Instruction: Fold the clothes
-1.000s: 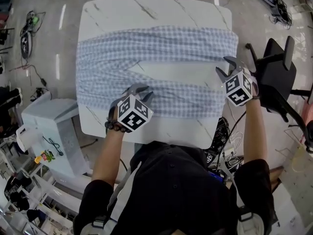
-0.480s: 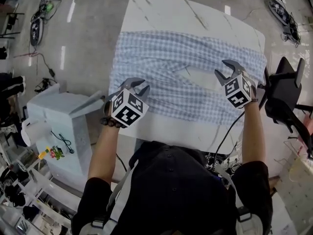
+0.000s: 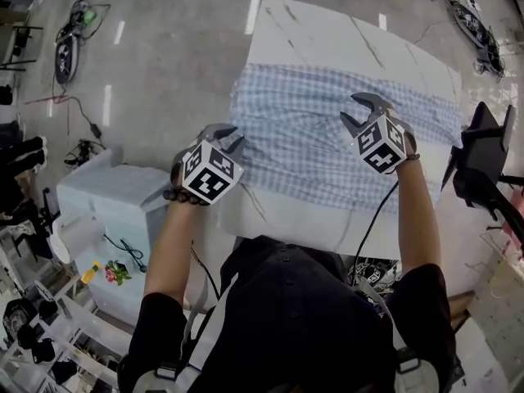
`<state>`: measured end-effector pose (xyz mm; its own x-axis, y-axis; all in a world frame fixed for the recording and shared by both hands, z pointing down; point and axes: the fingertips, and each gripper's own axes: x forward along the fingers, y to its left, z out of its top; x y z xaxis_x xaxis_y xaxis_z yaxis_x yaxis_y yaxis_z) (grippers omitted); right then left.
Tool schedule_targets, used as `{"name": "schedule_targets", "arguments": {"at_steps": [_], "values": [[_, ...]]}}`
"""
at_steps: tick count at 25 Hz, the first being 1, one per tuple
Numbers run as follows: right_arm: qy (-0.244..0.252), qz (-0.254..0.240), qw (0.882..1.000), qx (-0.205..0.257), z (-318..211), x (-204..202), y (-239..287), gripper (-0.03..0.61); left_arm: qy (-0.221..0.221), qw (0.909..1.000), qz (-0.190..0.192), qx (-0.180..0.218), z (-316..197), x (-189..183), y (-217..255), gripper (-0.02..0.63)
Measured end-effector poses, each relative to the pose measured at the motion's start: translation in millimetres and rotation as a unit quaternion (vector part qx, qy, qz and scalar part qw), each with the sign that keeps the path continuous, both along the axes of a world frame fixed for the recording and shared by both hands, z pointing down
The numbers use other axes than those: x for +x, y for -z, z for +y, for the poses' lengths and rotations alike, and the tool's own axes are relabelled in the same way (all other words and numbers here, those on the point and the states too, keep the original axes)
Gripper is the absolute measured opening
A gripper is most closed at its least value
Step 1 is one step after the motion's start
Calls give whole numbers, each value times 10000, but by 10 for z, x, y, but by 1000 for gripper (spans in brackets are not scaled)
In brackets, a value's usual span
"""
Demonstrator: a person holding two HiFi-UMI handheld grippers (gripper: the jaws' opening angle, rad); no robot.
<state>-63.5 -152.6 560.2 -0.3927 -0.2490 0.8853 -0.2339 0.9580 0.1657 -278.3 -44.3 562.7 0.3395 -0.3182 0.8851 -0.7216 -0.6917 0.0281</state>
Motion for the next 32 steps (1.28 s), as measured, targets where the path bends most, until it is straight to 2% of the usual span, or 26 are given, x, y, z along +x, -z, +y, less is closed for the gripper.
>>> {"name": "schedule_targets", "arguments": {"at_steps": [3, 7, 11, 16, 21, 23, 28, 32], "values": [[-18, 37, 10000, -50, -95, -85, 7, 183, -183, 9997, -5, 145, -288, -81, 7, 98], [-82, 126, 9999, -26, -280, 8, -47, 167, -364, 9987, -91, 335, -707, -150, -44, 98], [-129, 71, 9998, -131, -374, 18, -149, 158, -589, 9975, -132, 362, -1007, -171, -109, 98], [-94, 207, 9995, -220, -542, 82, -293, 161, -994, 9934, -362, 442, -1403, -207, -228, 119], [-284, 146, 9984, -469, -698, 291, -360, 165, -1519, 9874, -408, 164, -1604, -209, -447, 144], [-338, 53, 9977, -583, -736, 317, -363, 167, -1612, 9864, -314, 7, -1638, -201, -501, 170], [-391, 60, 9963, -762, -774, 369, -484, 167, -1794, 9834, -158, -227, -1691, -156, -538, 176], [-468, -70, 9935, -1035, -787, 363, -487, 180, -2073, 9768, -22, -531, -1675, -121, -570, 179]]}}
